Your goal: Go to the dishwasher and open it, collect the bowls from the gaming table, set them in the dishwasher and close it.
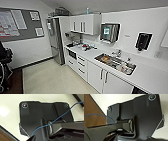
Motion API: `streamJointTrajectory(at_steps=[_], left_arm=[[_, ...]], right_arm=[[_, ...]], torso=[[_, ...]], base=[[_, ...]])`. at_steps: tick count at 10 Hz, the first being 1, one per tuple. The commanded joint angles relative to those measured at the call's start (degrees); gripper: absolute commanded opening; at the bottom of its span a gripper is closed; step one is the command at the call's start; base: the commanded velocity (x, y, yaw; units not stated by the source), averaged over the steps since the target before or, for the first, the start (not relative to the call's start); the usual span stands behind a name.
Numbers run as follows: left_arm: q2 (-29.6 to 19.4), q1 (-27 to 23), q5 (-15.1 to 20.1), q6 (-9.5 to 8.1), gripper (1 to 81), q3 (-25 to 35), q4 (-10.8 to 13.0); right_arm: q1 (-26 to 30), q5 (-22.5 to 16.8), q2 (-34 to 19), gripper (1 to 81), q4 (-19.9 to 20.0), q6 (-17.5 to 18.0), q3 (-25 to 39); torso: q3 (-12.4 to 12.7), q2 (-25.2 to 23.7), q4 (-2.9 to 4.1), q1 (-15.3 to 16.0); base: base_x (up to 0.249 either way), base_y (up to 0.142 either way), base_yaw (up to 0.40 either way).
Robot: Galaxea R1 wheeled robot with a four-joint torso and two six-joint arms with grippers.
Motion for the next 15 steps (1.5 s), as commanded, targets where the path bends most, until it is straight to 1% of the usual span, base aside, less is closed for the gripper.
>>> streamJointTrajectory(at_steps=[1,4,11,12,15], left_arm=[[-0.68,-2.04,2.57,0.52,81.1,0.62,0.91],[-0.50,-2.04,2.57,0.44,81.1,0.53,0.91],[-0.07,-2.04,2.66,0.52,81.1,0.44,1.26],[-0.07,-2.04,2.75,0.43,81.1,0.44,2.05],[0.02,-2.04,2.66,0.43,81.1,0.35,1.97]], right_arm=[[2.35,-3.41,-0.77,81.1,-0.56,-0.35,-0.07],[2.52,-3.76,0.99,81.1,-0.64,-0.35,-2.88],[2.44,-3.50,0.37,81.1,-0.64,-0.35,-1.13],[2.35,-3.41,0.38,81.1,-0.64,-0.35,-1.04],[2.70,-4.02,0.55,81.1,-0.64,-0.35,-1.21]], torso=[[0.00,0.00,0.00,0.00],[0.00,0.00,0.00,0.00],[0.00,0.00,0.00,0.00],[0.00,0.00,0.00,0.00],[0.00,0.00,0.00,0.00]], base=[[0.000,0.000,0.383],[0.000,0.000,0.383],[0.000,0.000,0.383],[0.000,0.000,0.383],[0.000,0.000,0.383]])
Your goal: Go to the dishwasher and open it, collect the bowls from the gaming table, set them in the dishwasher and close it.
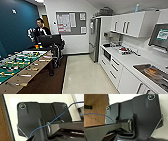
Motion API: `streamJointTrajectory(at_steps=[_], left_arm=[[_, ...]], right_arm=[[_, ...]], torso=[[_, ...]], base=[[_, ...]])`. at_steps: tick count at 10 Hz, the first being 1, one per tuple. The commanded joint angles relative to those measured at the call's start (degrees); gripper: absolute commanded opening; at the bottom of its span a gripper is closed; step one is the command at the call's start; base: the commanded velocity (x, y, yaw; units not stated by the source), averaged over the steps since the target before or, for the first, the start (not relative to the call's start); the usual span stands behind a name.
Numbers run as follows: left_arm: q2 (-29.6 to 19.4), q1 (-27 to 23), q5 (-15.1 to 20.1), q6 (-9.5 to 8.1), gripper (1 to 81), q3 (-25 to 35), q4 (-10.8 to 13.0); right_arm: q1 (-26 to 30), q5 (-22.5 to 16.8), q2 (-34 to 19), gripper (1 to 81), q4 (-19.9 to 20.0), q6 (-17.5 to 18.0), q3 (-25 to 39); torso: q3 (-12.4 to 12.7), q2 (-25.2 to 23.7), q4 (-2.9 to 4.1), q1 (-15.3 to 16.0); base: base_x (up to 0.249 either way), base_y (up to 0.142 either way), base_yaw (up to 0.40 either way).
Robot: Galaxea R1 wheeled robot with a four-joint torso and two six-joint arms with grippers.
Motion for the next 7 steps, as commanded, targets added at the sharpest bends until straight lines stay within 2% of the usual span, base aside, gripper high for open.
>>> streamJointTrajectory(at_steps=[1,7], left_arm=[[-0.73,-2.04,2.69,0.46,81.1,0.01,0.20],[1.12,-2.21,2.69,0.46,81.1,-2.28,0.73]], right_arm=[[3.00,-3.87,-0.78,81.1,-0.60,-0.35,1.25],[2.56,-3.69,-0.70,81.1,-0.86,-0.52,0.99]], torso=[[0.00,0.00,0.00,0.00],[0.00,0.00,0.00,0.00]], base=[[0.000,0.000,0.383],[0.000,0.000,0.383]])
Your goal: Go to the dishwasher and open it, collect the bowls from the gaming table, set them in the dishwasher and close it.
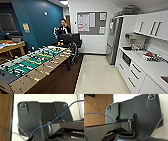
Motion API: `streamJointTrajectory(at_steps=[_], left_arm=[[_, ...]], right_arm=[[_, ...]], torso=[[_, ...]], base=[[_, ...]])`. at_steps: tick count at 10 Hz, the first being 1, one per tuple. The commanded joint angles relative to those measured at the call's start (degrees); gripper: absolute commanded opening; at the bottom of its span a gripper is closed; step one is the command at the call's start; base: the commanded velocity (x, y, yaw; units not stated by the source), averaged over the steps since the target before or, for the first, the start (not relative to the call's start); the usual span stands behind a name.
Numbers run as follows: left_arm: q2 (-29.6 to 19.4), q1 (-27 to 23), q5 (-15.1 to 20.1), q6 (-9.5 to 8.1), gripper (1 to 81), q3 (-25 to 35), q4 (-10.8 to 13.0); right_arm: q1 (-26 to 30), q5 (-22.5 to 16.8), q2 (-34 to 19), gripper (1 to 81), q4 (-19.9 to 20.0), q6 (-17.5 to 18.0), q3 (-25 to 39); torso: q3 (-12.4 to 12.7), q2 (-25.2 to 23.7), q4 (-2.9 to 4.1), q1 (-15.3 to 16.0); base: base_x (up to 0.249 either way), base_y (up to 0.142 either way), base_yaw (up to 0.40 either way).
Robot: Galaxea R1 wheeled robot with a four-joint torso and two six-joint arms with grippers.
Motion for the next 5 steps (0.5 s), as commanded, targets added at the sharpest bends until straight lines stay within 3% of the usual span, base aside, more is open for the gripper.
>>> streamJointTrajectory(at_steps=[1,5], left_arm=[[1.33,-2.49,2.76,0.46,81.1,-1.16,0.81],[2.22,-2.41,2.67,0.46,81.1,-3.28,0.73]], right_arm=[[2.58,-3.67,-0.63,81.1,-2.07,-1.14,0.99],[2.67,-3.85,-0.46,81.1,-2.08,-1.14,0.82]], torso=[[0.00,0.00,0.00,0.00],[0.00,0.00,0.00,0.00]], base=[[0.000,0.000,0.383],[0.000,0.000,0.383]])
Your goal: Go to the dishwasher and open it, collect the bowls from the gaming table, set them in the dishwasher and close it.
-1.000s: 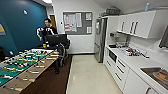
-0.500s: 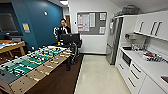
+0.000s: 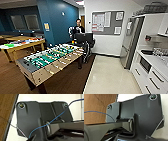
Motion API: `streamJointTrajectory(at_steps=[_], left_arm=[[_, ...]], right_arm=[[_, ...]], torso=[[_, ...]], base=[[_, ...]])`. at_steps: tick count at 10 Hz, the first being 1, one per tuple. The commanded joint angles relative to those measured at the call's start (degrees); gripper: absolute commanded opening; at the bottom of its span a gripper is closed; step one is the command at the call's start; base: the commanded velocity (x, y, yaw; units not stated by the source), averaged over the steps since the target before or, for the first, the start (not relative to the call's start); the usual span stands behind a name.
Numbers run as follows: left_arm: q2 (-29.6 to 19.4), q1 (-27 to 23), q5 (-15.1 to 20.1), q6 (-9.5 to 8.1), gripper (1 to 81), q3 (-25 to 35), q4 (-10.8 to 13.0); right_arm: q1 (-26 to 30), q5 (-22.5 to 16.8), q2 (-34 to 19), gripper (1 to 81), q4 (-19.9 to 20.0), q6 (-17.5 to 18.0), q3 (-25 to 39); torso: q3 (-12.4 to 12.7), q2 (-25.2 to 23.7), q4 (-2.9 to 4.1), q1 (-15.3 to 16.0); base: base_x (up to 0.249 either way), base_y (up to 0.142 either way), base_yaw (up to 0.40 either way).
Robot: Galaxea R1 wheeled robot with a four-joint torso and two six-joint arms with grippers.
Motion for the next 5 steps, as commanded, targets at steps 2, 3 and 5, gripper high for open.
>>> streamJointTrajectory(at_steps=[2,3,5], left_arm=[[-0.35,-2.24,2.66,0.46,81.1,-0.03,0.77],[-0.44,-2.24,2.75,0.46,81.1,-0.03,0.68],[-0.53,-2.24,2.66,0.46,81.1,-0.03,0.59]], right_arm=[[2.92,-3.65,-0.48,81.1,-0.63,-0.14,0.55],[3.01,-3.65,-0.48,81.1,-0.63,-0.14,0.55],[3.01,-3.65,-0.38,81.1,-0.63,-0.14,0.55]], torso=[[0.00,-0.02,0.00,0.00],[0.00,0.00,0.00,0.00],[0.00,-0.02,0.00,0.00]], base=[[0.000,0.000,0.383],[0.000,0.000,0.383],[0.000,0.000,0.383]])
